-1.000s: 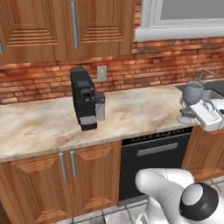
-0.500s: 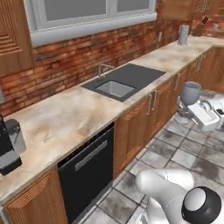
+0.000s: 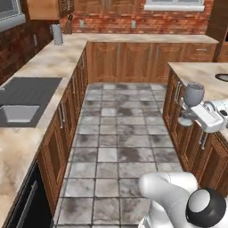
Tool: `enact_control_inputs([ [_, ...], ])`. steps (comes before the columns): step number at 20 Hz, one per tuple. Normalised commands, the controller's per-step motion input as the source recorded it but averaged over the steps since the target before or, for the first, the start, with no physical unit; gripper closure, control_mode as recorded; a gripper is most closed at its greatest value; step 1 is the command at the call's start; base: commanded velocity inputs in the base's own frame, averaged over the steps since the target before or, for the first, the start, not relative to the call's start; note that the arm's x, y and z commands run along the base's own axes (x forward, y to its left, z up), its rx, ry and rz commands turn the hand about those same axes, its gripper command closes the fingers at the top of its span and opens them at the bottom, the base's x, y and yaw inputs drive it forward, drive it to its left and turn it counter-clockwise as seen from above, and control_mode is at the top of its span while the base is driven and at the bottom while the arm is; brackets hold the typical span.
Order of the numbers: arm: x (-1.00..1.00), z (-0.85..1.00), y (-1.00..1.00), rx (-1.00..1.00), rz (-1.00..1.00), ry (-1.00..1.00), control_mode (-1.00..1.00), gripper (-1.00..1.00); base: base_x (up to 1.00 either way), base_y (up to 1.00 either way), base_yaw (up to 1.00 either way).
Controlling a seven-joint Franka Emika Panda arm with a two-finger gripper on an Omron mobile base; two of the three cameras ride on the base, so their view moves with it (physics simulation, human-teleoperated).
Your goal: Retrieve the wine glasses from the counter and place one next to each plate.
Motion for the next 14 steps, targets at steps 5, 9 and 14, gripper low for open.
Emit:
enact_control_inputs([
  [5, 0.0, 0.0, 0.0, 0.0, 0.0, 0.0, 1.0, 1.0, 0.17, 0.25, -0.92],
  [9, 0.0, 0.0, 0.0, 0.0, 0.0, 0.0, 1.0, 1.0, 0.54, 0.57, -0.82],
  [14, 0.0, 0.0, 0.0, 0.0, 0.0, 0.0, 1.0, 1.0, 0.96, 0.95, -0.63],
])
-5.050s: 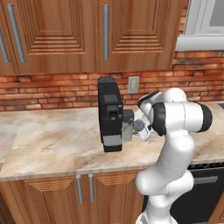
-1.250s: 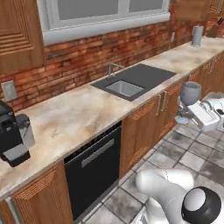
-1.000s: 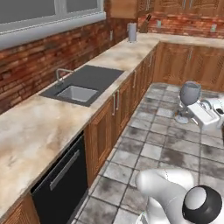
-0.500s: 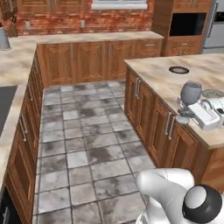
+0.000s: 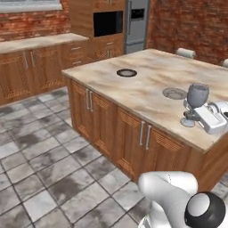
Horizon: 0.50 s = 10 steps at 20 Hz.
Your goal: Retrieve the wine glasses from the counter and place one next to each plate.
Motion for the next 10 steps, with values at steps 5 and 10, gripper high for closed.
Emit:
enact_control_inputs([
  [5, 0.0, 0.0, 0.0, 0.0, 0.0, 0.0, 1.0, 1.0, 1.0, 1.0, -0.57],
  [10, 0.0, 0.0, 0.0, 0.0, 0.0, 0.0, 1.0, 1.0, 1.0, 1.0, -0.55],
])
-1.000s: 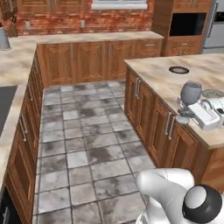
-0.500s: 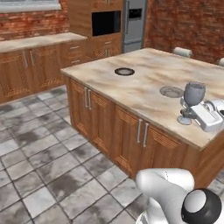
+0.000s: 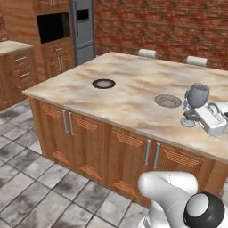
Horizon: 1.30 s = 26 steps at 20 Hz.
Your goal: Retrieve the wine glasses from the counter and place one next to each plate.
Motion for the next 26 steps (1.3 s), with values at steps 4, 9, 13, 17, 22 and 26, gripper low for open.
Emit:
enact_control_inputs([
  [4, 0.0, 0.0, 0.0, 0.0, 0.0, 0.0, 1.0, 1.0, 0.94, 1.0, -0.56],
  [9, 0.0, 0.0, 0.0, 0.0, 0.0, 0.0, 1.0, 1.0, 0.19, 1.0, -0.54],
  [13, 0.0, 0.0, 0.0, 0.0, 0.0, 0.0, 1.0, 1.0, 0.14, 1.0, -0.55],
  [17, 0.0, 0.0, 0.0, 0.0, 0.0, 0.0, 1.0, 1.0, 0.12, 1.0, -0.54],
  [22, 0.0, 0.0, 0.0, 0.0, 0.0, 0.0, 1.0, 1.0, 0.0, 1.0, -0.43],
  [26, 0.0, 0.0, 0.0, 0.0, 0.0, 0.0, 1.0, 1.0, -0.01, 1.0, -0.2],
])
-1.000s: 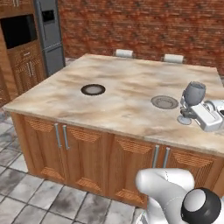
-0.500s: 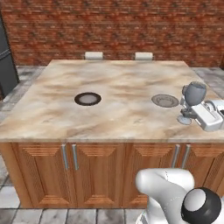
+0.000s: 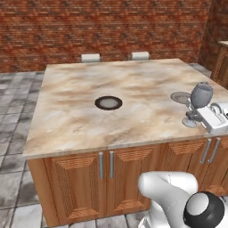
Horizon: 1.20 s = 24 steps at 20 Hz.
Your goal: Retrieve the wine glasses from the counter and place one next to each plate.
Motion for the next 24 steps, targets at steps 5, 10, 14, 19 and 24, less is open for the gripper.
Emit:
enact_control_inputs([
  [5, 0.0, 0.0, 0.0, 0.0, 0.0, 0.0, 1.0, 1.0, 0.3, 0.53, 0.01],
  [10, 0.0, 0.0, 0.0, 0.0, 0.0, 0.0, 1.0, 1.0, 0.67, -0.37, 0.17],
  [14, 0.0, 0.0, 0.0, 0.0, 0.0, 0.0, 1.0, 1.0, 0.74, -0.29, 0.17],
  [19, 0.0, 0.0, 0.0, 0.0, 0.0, 0.0, 1.0, 1.0, 0.71, -0.03, 0.06],
  [24, 0.0, 0.0, 0.0, 0.0, 0.0, 0.0, 1.0, 1.0, 0.69, -0.25, 0.07],
])
